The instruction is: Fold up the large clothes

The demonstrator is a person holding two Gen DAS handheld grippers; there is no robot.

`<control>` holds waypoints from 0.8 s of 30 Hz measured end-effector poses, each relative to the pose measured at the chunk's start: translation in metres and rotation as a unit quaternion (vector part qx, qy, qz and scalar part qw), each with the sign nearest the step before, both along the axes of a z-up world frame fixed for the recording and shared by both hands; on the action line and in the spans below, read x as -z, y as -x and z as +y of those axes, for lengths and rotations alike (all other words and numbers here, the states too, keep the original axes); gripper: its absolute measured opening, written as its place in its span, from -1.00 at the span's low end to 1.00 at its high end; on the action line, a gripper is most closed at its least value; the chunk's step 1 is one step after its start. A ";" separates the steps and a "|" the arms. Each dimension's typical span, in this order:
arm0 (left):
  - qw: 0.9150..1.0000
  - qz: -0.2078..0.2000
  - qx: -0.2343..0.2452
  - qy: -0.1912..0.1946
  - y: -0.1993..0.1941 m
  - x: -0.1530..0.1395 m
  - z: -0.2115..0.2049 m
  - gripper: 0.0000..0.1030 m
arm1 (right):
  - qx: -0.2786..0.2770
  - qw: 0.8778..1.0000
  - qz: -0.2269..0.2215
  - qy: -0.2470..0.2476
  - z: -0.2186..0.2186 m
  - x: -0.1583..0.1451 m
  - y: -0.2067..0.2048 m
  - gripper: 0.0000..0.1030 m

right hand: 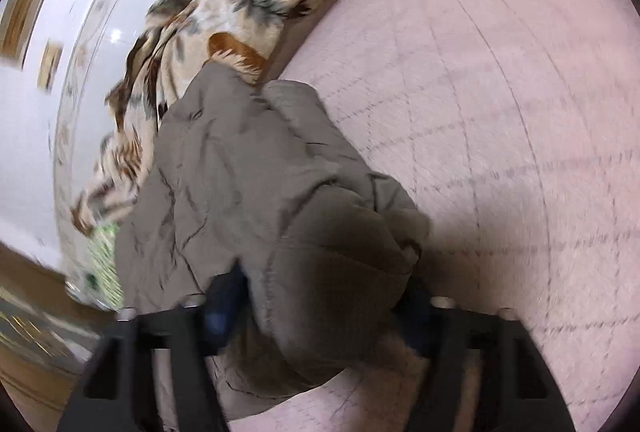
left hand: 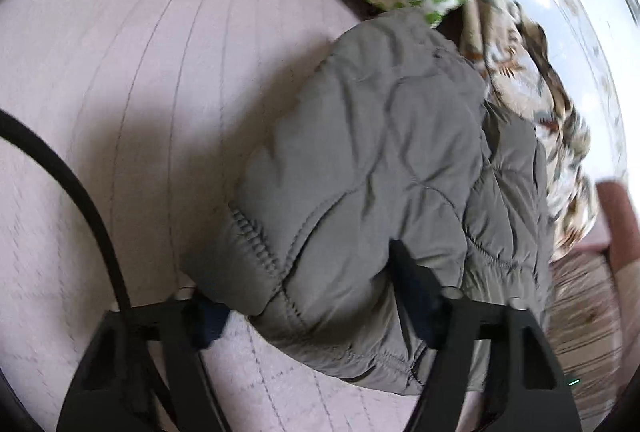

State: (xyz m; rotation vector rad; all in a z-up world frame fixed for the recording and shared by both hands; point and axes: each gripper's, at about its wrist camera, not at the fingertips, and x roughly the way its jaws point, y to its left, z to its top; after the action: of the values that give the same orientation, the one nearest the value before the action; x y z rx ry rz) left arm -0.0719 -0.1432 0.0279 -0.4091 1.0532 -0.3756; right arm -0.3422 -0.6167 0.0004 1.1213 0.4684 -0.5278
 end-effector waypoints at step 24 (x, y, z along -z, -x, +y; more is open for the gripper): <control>0.945 -0.249 0.036 -0.208 0.059 -0.091 -0.029 -0.19 | -0.082 0.907 0.145 0.388 0.099 -0.114 -0.011 -0.39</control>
State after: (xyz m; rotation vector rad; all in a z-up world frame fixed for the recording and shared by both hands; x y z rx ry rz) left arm -0.1308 -0.1727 0.1188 0.1059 0.6248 -0.2909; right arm -0.3307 -0.5175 0.1143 0.2330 0.5341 -0.6557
